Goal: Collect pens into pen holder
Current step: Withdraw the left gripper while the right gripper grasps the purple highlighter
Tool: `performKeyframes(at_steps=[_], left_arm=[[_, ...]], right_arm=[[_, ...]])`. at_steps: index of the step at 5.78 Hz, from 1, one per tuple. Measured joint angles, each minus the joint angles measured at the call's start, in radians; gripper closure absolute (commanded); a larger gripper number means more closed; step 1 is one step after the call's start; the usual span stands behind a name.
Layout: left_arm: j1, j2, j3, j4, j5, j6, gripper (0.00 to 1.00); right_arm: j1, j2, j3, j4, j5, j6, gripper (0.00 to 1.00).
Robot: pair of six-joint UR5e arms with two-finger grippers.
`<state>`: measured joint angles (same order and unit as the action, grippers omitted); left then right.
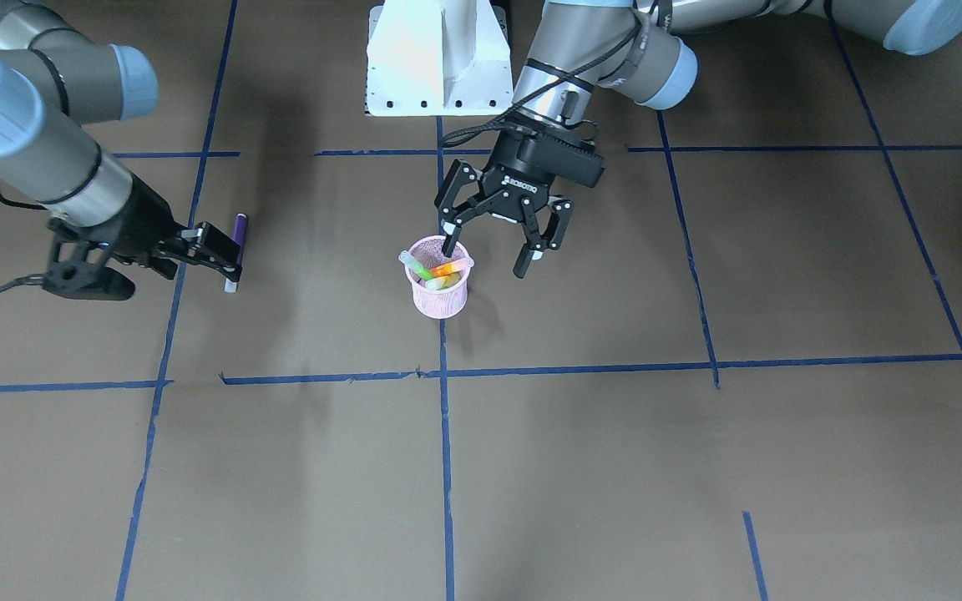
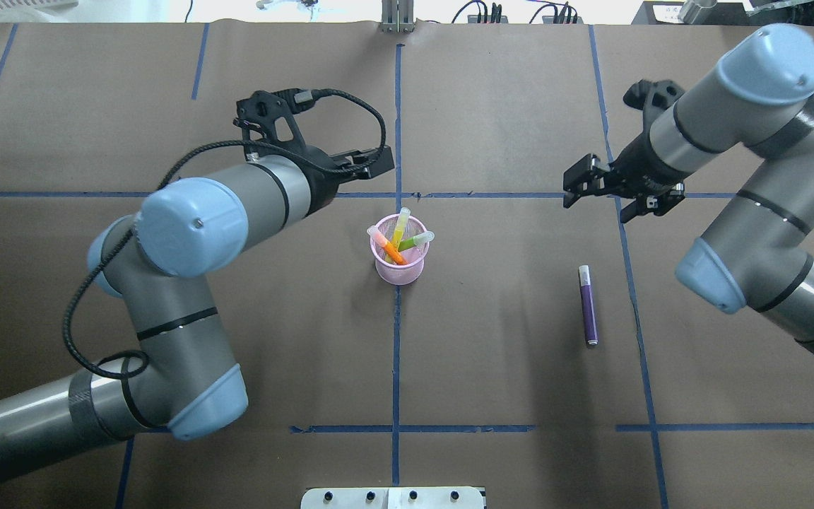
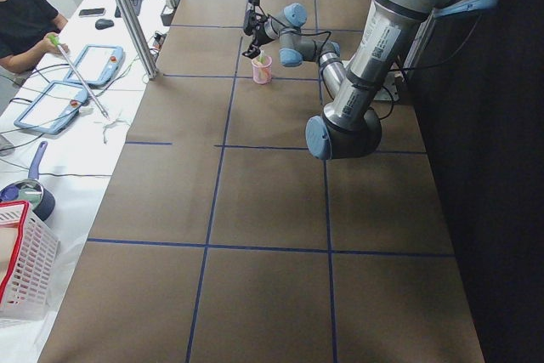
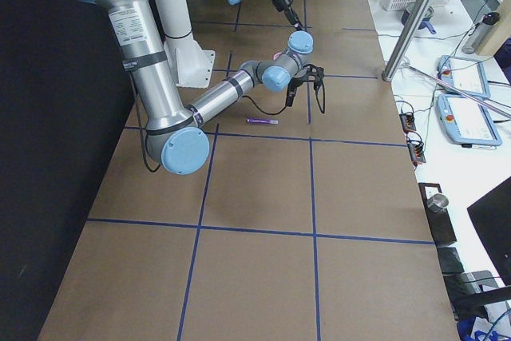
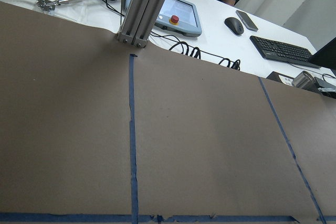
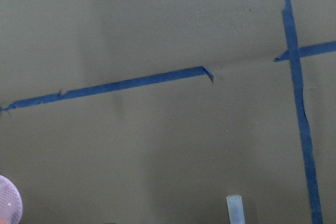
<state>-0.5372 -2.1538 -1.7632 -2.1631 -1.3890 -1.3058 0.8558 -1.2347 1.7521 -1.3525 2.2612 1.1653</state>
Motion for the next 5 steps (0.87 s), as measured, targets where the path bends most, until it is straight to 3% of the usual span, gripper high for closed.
performKeyframes(at_steps=[2, 5], left_arm=[[-0.042, 0.038, -0.031, 0.004, -0.07, -0.001, 0.0], [-0.047, 0.043, -0.042, 0.006, -0.079, -0.006, 0.0]], right_arm=[[-0.067, 0.0, -0.073, -0.023, 0.001, -0.002, 0.09], [-0.109, 0.007, -0.117, -0.079, 0.01, -0.013, 0.25]])
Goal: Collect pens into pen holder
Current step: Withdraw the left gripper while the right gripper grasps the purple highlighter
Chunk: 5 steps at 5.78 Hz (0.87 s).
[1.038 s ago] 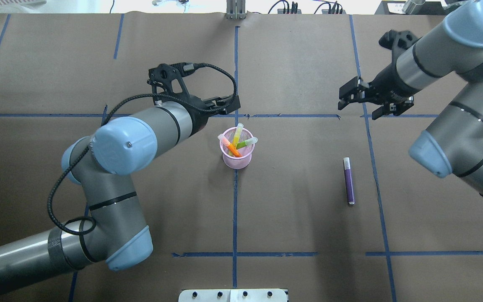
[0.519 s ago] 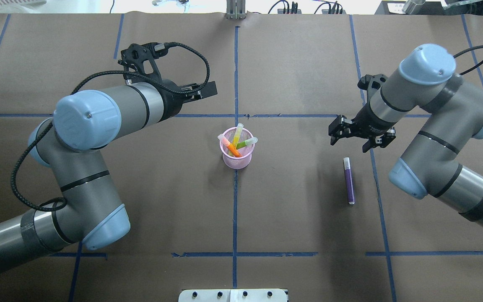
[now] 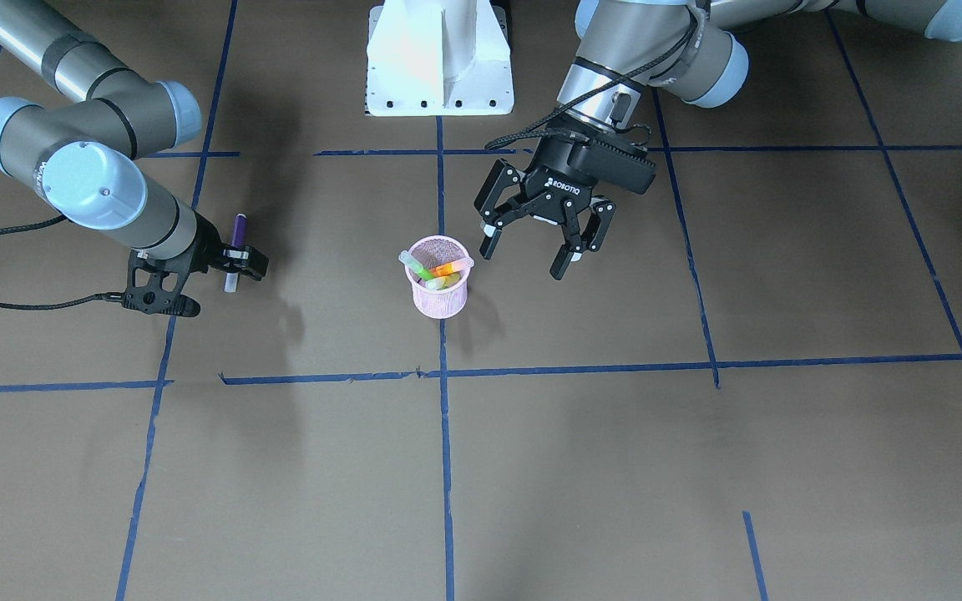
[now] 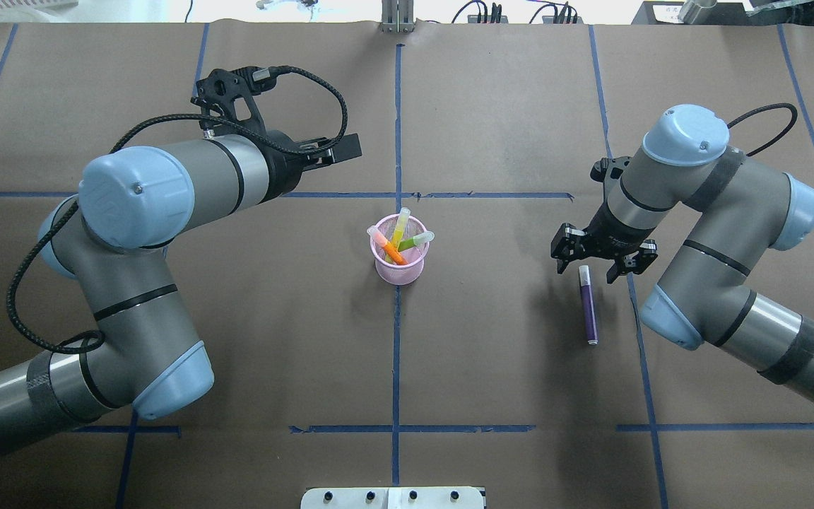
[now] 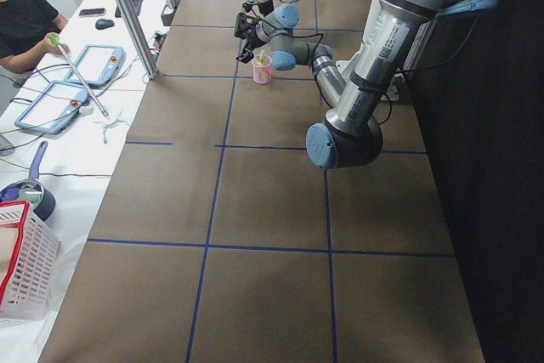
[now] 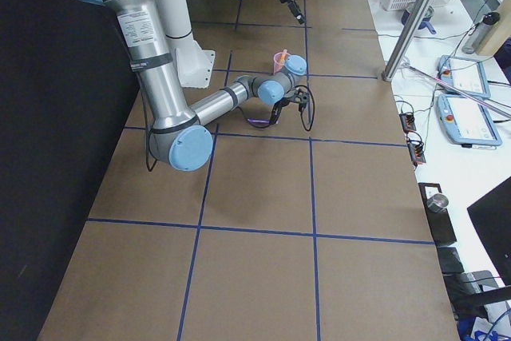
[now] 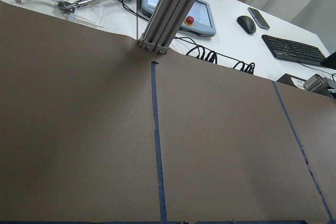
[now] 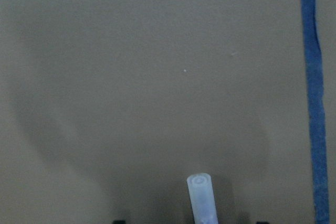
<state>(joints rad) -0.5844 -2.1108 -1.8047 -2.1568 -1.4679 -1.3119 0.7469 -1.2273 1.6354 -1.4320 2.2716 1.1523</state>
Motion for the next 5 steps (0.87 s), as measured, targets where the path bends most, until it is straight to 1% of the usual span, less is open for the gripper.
performKeyframes(at_steps=[2, 5], left_arm=[[0.001, 0.003, -0.001, 0.0, 0.0, -0.003, 0.0], [0.002, 0.02, -0.013, -0.004, 0.0, -0.004, 0.0]], right_arm=[[-0.012, 0.003, -0.001, -0.037, 0.0, 0.0, 0.31], [-0.029, -0.002, -0.001, -0.042, 0.0, 0.0, 0.32]])
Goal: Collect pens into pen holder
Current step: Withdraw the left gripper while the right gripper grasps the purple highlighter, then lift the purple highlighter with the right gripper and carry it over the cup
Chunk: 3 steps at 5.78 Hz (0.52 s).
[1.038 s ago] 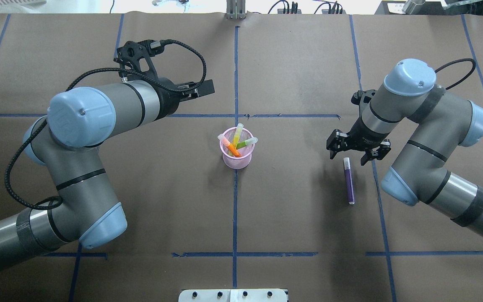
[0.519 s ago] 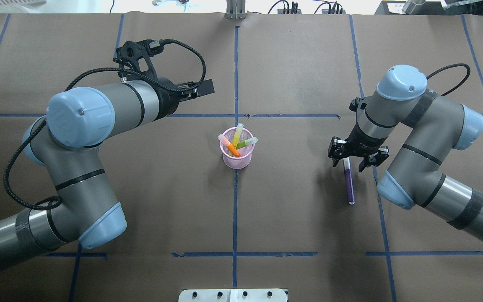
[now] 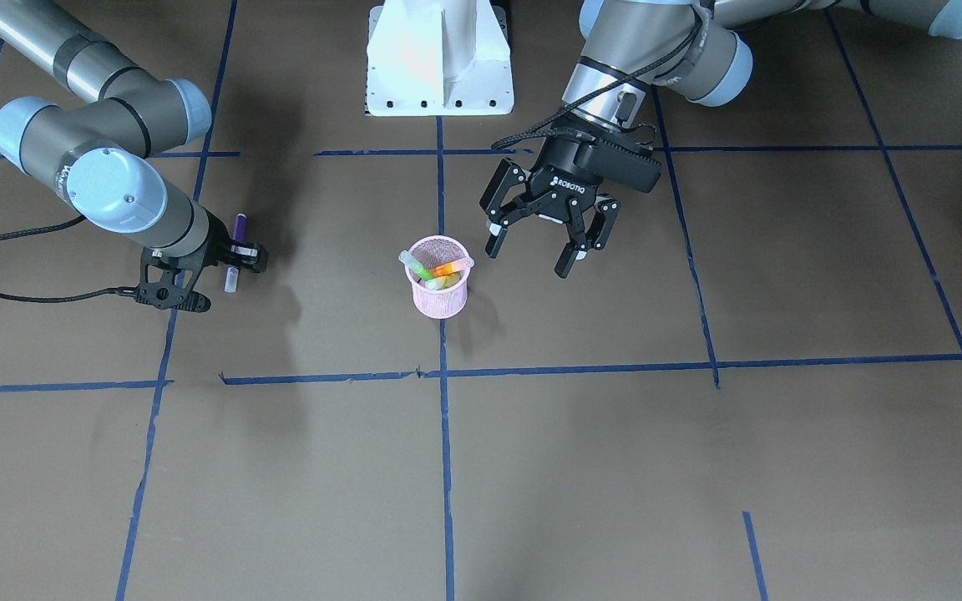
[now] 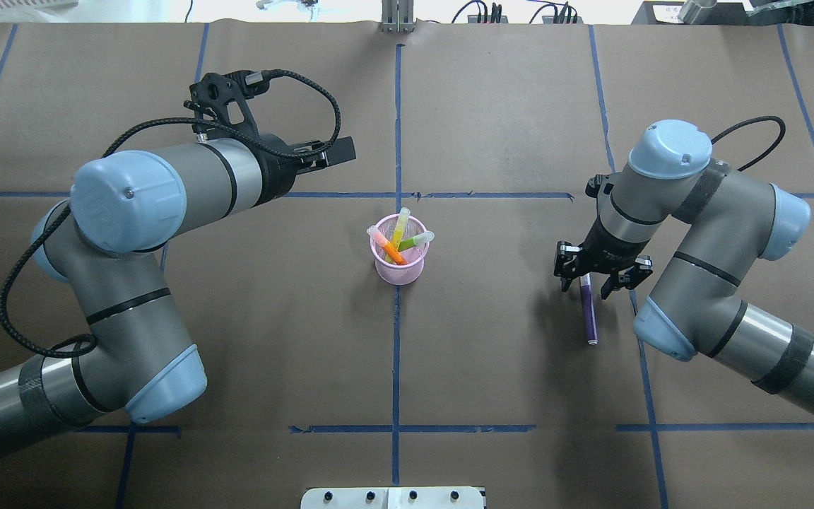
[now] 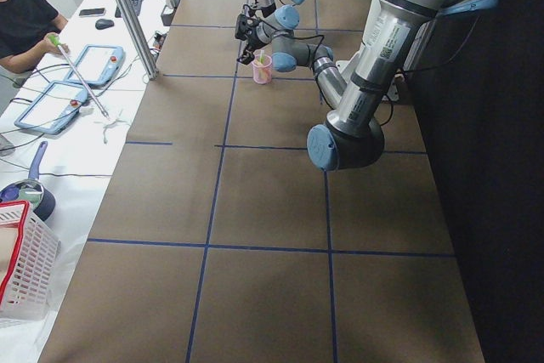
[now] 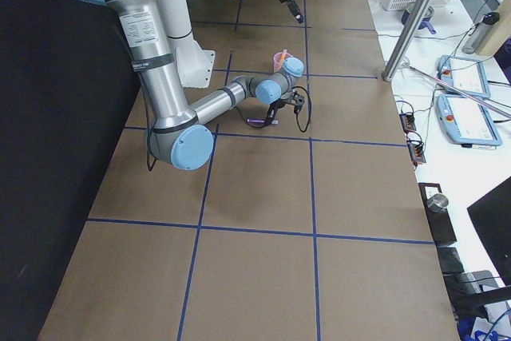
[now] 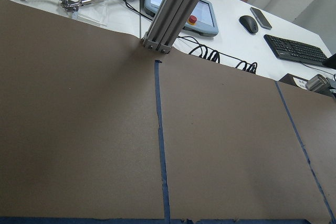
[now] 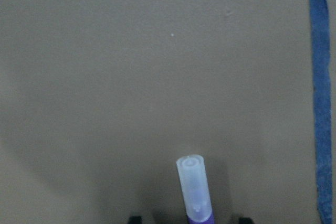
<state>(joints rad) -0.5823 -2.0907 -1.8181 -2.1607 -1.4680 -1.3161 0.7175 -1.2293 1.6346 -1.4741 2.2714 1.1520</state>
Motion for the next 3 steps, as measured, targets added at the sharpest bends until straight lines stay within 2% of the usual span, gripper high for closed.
performKeyframes(at_steps=[1, 2, 3], left_arm=[[0.0, 0.002, -0.002, -0.001, 0.0, -0.001, 0.0], [0.001, 0.003, -0.002, -0.002, 0.0, -0.001, 0.0], [0.001, 0.003, -0.002, -0.003, 0.0, -0.001, 0.0]], right_arm=[[-0.003, -0.002, 0.0, 0.0, -0.001, 0.0, 0.4], [-0.006, -0.004, 0.0, 0.0, -0.002, 0.0, 0.58], [-0.008, -0.005, 0.001, 0.0, -0.003, 0.0, 0.81]])
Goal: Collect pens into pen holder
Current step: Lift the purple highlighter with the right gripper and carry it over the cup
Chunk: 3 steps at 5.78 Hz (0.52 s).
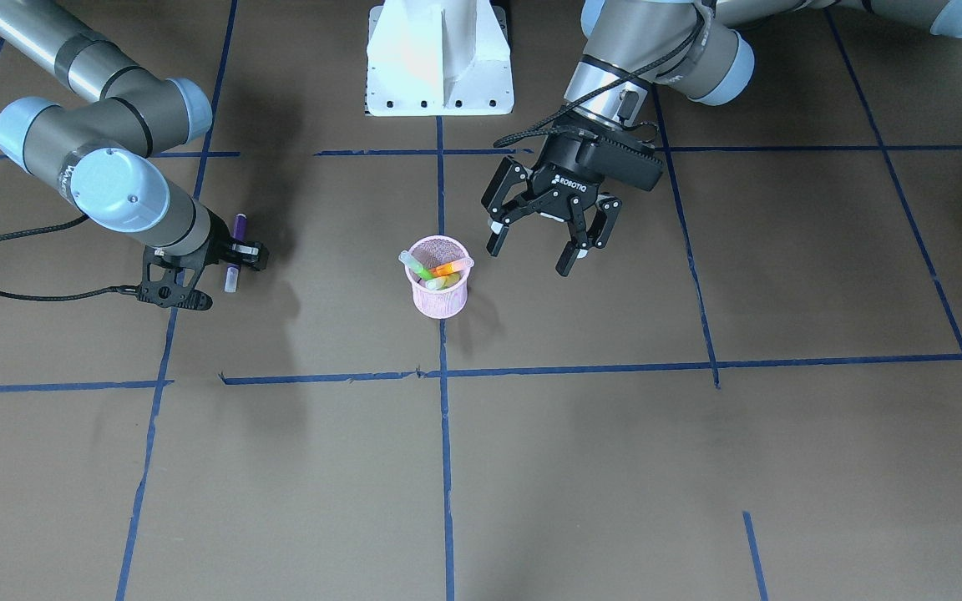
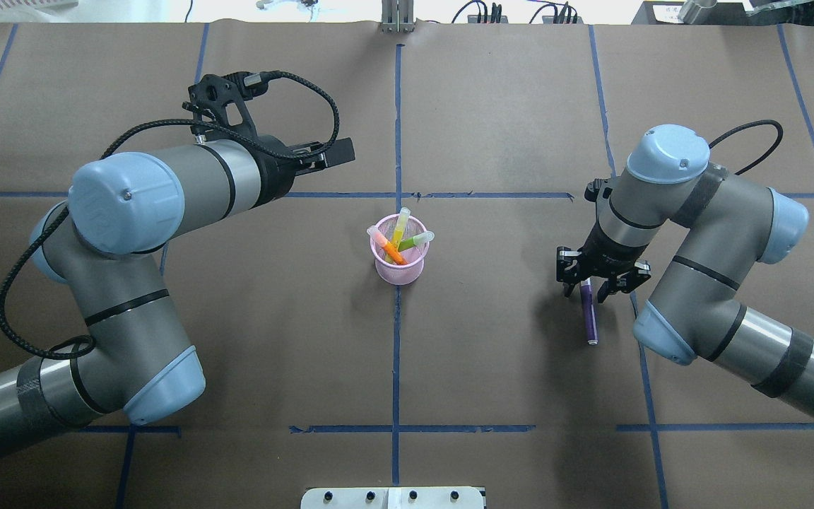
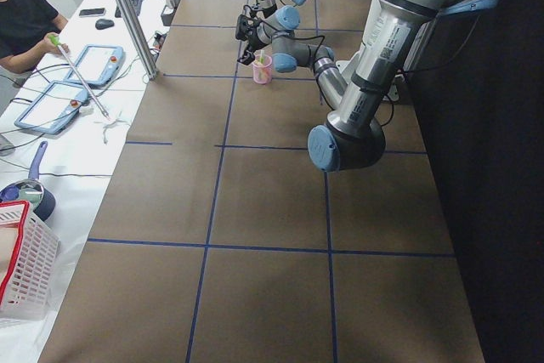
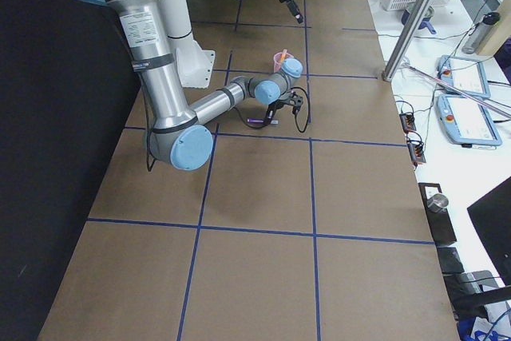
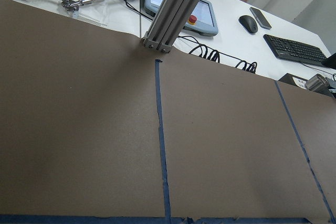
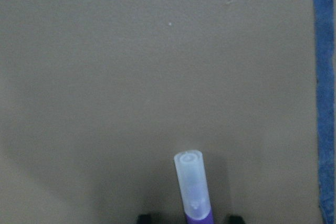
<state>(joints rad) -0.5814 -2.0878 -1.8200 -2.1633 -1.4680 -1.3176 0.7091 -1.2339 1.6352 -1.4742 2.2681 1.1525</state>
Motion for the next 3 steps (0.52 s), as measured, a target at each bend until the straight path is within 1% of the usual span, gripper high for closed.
performKeyframes(at_steps=[1, 3], left_arm=[[0.0, 0.0, 0.0, -0.001, 0.0, 0.0, 0.0], [0.0, 0.0, -0.001, -0.001, 0.0, 0.0, 0.0]], right_arm=[[-0.001, -0.001, 0.0, 0.0, -0.001, 0.001, 1.0], [0.0, 0.0, 0.002, 0.0, 0.001, 0.0, 1.0]])
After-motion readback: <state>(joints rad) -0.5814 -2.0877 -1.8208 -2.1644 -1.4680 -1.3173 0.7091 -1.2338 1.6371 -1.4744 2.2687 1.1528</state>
